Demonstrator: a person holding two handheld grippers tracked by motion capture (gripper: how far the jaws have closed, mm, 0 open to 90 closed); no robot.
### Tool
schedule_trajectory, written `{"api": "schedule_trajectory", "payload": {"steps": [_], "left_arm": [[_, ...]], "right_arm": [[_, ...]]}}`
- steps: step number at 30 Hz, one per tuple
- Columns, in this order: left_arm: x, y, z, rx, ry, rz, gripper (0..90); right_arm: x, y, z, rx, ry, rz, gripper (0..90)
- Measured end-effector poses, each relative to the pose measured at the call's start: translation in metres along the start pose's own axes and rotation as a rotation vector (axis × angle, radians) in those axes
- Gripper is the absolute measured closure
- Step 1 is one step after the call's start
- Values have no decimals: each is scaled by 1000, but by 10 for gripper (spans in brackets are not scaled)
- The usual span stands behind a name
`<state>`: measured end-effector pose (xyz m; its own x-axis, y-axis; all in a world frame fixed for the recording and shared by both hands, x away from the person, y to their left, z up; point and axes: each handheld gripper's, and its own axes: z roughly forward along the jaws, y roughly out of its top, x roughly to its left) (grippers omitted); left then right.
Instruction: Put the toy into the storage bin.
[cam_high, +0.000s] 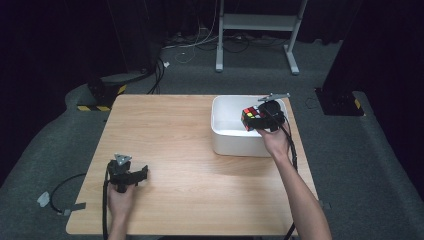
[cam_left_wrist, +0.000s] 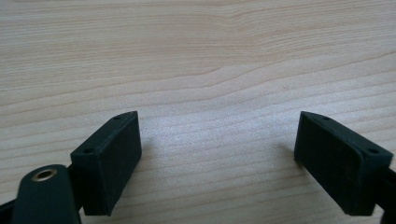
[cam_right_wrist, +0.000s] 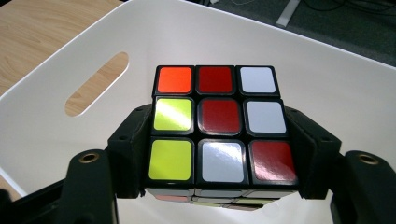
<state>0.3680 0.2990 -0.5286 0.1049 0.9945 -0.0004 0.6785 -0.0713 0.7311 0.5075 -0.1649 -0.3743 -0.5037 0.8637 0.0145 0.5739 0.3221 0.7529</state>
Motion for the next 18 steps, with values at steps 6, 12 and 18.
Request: {"api": "schedule_trajectory", "payload": {"steps": [6, 12, 18], "left_arm": [[0, 0, 0, 0, 0, -1, 150], [0, 0, 0, 0, 0, 0, 150], [0, 0, 0, 0, 0, 0, 150]], "right_arm": [[1, -5, -2, -3, -1, 3, 335], [2, -10, -5, -2, -9, 4, 335], [3, -14, -8, -4, -13, 4, 335]]}}
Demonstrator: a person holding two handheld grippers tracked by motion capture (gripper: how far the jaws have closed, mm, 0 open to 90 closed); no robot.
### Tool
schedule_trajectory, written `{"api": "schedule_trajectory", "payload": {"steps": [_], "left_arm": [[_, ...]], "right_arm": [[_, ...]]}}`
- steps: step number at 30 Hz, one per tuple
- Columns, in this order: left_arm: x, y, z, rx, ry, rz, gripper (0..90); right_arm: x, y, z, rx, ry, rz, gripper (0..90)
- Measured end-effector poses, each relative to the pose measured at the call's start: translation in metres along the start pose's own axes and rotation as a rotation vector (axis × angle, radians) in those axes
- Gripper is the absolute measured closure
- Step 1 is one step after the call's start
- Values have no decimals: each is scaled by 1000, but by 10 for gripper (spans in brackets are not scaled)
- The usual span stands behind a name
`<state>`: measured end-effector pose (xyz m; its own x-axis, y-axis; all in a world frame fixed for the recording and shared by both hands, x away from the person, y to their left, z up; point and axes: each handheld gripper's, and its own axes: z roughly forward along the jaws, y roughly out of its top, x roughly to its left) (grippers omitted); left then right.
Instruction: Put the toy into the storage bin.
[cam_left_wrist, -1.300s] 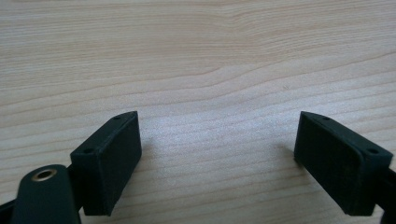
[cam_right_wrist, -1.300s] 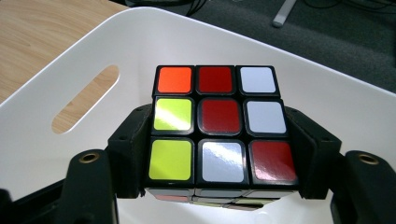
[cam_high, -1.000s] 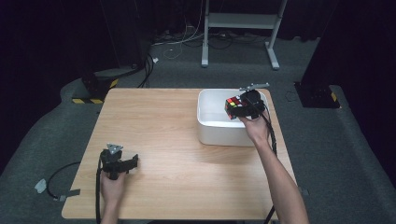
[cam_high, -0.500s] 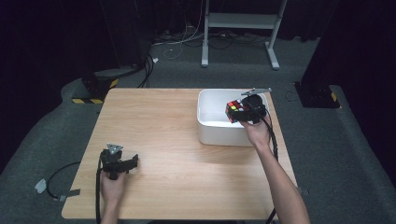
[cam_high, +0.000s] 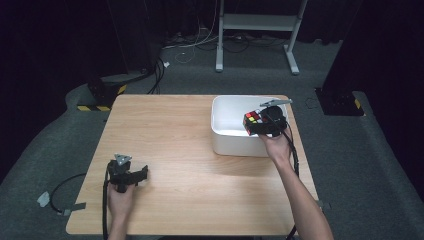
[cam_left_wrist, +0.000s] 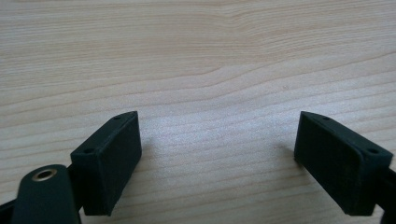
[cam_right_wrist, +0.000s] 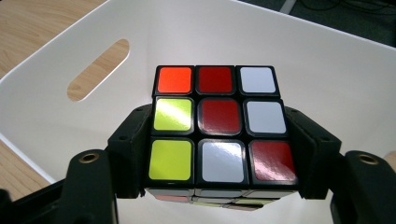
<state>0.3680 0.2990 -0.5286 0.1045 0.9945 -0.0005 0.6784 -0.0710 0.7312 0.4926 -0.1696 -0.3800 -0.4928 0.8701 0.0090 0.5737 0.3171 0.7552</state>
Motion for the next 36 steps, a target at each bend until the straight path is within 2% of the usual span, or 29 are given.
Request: {"api": "schedule_trajectory", "payload": {"steps": [14, 25, 36], "left_arm": [[0, 0, 0, 0, 0, 0, 150], [0, 0, 0, 0, 0, 0, 150], [0, 0, 0, 0, 0, 0, 150]], "right_arm": [[7, -10, 0, 5, -4, -15, 335], [11, -16, 1, 21, -2, -11, 335], [13, -18, 0, 13, -7, -9, 333]]}}
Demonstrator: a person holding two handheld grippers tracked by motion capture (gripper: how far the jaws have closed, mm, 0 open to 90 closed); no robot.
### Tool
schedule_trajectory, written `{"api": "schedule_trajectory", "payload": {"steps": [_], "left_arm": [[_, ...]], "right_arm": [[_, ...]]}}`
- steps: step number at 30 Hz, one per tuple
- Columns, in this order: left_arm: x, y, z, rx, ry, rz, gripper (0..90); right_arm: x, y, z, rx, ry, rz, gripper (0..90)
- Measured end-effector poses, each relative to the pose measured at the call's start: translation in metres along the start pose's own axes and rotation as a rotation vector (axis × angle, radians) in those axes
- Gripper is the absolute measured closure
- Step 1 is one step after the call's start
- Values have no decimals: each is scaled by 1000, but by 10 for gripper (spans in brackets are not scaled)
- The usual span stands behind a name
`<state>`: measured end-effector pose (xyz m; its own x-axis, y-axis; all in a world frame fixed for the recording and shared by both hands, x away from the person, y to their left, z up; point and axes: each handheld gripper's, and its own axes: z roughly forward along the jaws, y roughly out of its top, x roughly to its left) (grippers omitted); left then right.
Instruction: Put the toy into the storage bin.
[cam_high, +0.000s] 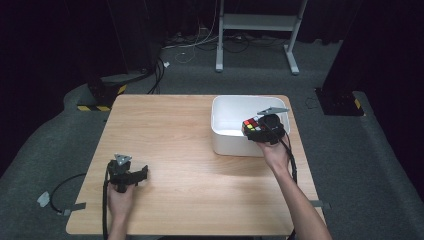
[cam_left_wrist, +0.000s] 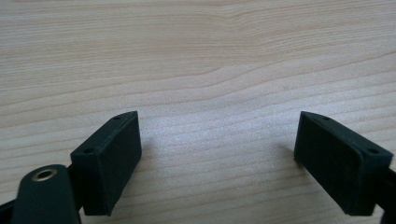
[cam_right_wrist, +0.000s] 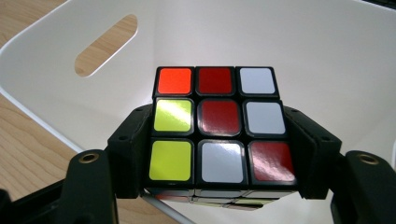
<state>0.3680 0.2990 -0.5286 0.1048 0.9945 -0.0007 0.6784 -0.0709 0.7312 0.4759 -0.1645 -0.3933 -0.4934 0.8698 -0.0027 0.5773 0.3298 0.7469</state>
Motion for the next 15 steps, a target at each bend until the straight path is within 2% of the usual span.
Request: {"api": "schedule_trajectory", "payload": {"steps": [5, 9, 15], "left_arm": [[0, 0, 0, 0, 0, 0, 150], [0, 0, 0, 0, 0, 0, 150], [0, 0, 0, 0, 0, 0, 149]], "right_arm": [[-1, -1, 0, 5, 4, 1, 339], [-2, 0, -6, -30, 18, 8, 359], [-4, -1, -11, -50, 17, 14, 352]]}}
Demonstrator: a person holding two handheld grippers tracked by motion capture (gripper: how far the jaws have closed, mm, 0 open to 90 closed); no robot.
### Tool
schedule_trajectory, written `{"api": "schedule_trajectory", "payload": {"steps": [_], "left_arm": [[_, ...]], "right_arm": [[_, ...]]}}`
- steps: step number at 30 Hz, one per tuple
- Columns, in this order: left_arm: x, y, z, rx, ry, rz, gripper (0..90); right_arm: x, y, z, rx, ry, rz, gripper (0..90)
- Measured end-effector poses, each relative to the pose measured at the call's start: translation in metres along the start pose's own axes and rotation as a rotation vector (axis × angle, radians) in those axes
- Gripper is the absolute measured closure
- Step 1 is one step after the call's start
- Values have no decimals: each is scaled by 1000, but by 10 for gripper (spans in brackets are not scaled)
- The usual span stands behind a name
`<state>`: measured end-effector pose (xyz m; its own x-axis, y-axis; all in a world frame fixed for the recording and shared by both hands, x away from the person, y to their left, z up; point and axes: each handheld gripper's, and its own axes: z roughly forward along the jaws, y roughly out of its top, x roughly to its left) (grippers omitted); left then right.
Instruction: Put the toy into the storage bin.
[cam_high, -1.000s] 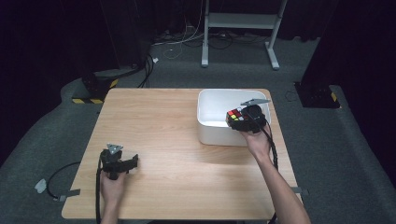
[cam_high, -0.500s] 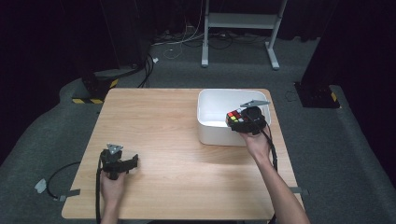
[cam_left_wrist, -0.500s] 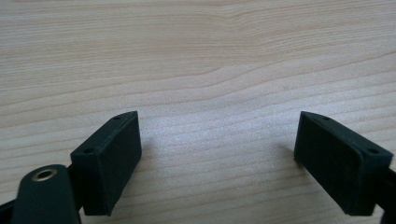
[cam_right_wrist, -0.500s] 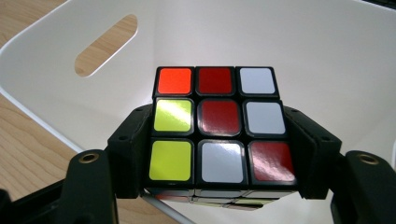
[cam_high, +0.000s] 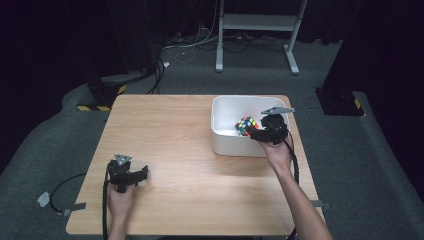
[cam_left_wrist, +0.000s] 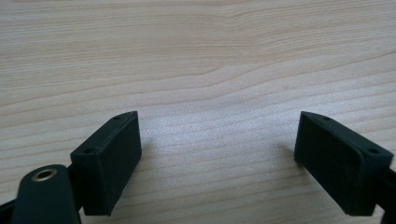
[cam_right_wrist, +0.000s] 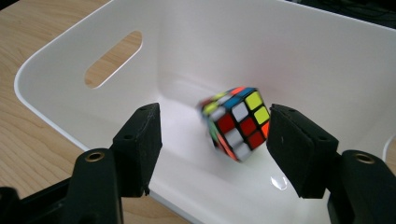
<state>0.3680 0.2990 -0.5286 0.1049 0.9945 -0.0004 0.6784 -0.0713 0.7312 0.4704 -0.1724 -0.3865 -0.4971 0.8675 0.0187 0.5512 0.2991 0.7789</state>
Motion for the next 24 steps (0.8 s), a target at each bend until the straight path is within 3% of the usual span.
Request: {"api": "schedule_trajectory", "payload": {"steps": [14, 24], "left_arm": [[0, 0, 0, 0, -1, 0, 149], [0, 0, 0, 0, 0, 0, 149]], "right_arm": [[-9, -8, -21, -94, 18, 24, 352], [-15, -12, -32, -119, 20, 39, 354]]}}
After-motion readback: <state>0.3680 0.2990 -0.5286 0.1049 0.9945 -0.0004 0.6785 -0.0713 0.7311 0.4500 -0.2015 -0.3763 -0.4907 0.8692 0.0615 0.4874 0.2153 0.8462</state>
